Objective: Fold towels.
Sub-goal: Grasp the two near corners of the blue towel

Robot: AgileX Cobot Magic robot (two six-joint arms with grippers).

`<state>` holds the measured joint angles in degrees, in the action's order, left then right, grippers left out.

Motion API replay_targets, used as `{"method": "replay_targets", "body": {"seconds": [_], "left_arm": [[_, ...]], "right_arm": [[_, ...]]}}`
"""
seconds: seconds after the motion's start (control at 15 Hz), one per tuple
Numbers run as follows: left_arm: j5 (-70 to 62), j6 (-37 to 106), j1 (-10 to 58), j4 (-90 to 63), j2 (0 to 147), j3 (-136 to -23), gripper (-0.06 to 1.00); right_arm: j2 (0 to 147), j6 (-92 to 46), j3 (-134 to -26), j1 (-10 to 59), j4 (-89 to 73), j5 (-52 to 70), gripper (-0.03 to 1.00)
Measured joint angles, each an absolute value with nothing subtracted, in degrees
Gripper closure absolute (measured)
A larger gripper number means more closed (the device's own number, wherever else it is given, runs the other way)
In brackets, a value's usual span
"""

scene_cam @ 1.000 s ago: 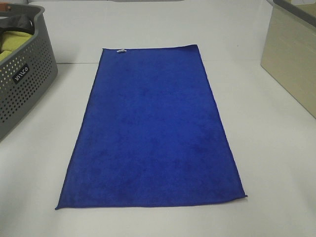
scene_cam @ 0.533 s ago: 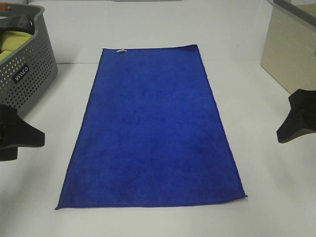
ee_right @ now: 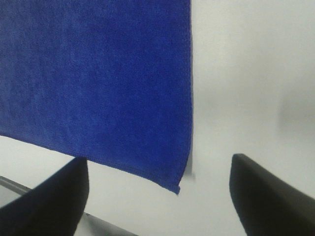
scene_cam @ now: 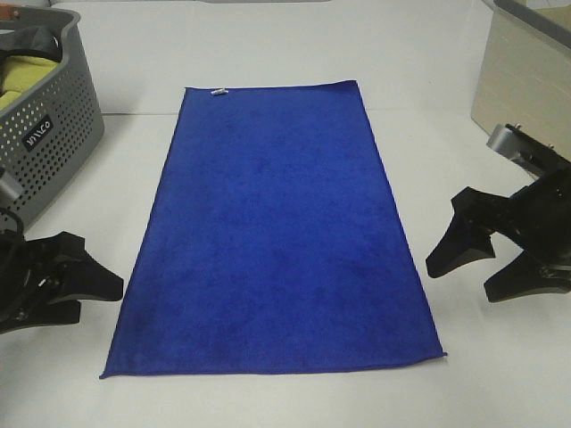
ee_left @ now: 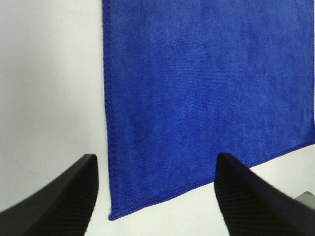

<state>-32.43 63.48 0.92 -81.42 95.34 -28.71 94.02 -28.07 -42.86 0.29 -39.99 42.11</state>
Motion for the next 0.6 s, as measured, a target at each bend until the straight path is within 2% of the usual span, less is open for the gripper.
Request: {"method": "replay_targets", "body": {"seconds": [0.6], "left_arm": [[-32.43, 72.65, 0.92, -89.44, 105.14, -30.6, 0.3]], "right_arm": [[105.83, -34.84, -43.03, 0.29, -47.1, 37.47, 0.22]]}}
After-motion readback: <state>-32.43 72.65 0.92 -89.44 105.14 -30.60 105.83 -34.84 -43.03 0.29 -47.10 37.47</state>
